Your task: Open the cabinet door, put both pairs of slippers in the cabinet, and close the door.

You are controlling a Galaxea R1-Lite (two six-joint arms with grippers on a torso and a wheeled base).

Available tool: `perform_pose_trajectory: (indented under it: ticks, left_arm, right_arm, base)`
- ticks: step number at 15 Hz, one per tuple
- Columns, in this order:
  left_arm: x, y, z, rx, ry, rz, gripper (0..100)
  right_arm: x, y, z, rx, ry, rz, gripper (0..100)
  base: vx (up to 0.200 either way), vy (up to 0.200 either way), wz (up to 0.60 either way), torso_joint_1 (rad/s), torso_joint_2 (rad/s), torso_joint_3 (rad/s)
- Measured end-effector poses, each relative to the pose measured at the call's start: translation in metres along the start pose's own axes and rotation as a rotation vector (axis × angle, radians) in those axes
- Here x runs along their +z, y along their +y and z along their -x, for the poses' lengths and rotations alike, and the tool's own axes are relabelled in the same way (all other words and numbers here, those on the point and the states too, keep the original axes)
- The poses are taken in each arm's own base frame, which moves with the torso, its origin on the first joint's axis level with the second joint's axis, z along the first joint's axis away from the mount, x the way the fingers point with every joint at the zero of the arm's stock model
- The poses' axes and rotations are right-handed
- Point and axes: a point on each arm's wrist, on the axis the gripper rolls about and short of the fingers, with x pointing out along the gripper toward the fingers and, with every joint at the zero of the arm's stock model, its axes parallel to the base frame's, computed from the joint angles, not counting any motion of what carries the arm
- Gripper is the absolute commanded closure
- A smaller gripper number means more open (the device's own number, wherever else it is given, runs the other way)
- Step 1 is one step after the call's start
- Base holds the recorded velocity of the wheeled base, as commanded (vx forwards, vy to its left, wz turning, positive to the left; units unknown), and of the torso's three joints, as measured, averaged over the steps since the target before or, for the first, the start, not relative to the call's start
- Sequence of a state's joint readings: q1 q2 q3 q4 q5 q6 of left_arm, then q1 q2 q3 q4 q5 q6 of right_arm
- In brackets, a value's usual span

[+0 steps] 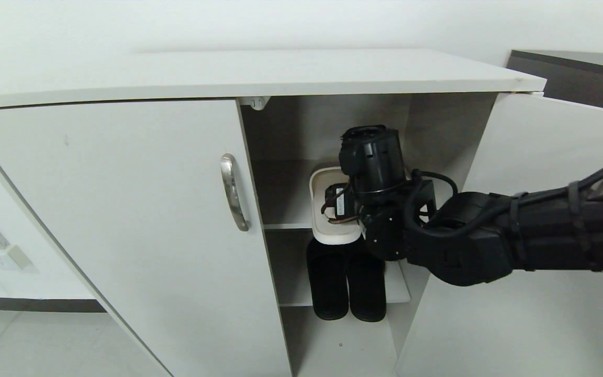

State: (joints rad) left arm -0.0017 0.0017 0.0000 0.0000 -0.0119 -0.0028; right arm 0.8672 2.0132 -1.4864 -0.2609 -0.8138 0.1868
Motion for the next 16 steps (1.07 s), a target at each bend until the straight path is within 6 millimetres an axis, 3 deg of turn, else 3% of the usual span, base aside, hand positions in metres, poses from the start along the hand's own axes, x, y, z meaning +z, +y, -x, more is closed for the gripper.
perform_pose_trajectory:
  ticks: [7,8,16]
  left_arm:
    - [0.000,0.000,0.000,0.000,0.000,0.000,100]
    - [0.000,0.000,0.000,0.000,0.000,0.000,100]
    - [0.000,0.000,0.000,0.000,0.000,0.000,100]
  right_arm:
    - [-0.024,-0.019,0.073,0.187,-0.026,-0.009,0]
    - [-0.025,-0.022,0.081,0.220,-0.040,-0.022,100]
    - [-0.039,-0.031,0.090,0.252,-0.016,0.006,100]
  base:
    - [0.000,0.000,0.00,0.000,0.00,0.000]
    - [0.000,0.000,0.00,0.000,0.00,0.000]
    - [0.000,0.000,0.00,0.000,0.00,0.000]
